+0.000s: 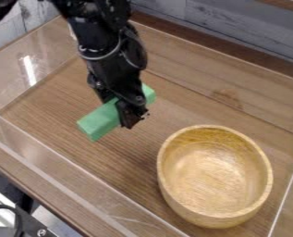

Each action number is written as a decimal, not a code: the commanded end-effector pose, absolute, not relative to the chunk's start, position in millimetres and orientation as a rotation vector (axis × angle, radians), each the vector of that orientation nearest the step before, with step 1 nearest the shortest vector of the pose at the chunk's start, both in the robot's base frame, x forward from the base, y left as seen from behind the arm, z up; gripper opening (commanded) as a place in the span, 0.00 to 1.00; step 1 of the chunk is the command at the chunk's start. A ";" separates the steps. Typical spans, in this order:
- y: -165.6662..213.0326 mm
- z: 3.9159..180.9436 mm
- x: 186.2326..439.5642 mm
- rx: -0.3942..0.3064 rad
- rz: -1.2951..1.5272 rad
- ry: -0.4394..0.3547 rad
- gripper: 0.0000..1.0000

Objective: Remove the green block from inside the brown bowl and put it on the table

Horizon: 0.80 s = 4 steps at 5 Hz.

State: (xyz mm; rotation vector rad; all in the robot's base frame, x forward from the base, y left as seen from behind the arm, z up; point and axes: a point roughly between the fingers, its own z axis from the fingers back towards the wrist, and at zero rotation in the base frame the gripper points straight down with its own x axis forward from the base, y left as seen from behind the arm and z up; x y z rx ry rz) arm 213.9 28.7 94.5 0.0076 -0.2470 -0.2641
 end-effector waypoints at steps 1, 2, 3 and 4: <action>33.3 99.0 218.0 0.018 -0.266 -0.289 0.00; 34.0 95.6 217.5 0.014 -0.272 -0.290 0.00; 34.9 92.7 217.5 0.011 -0.275 -0.291 0.00; 34.9 90.2 217.7 0.007 -0.276 -0.292 0.00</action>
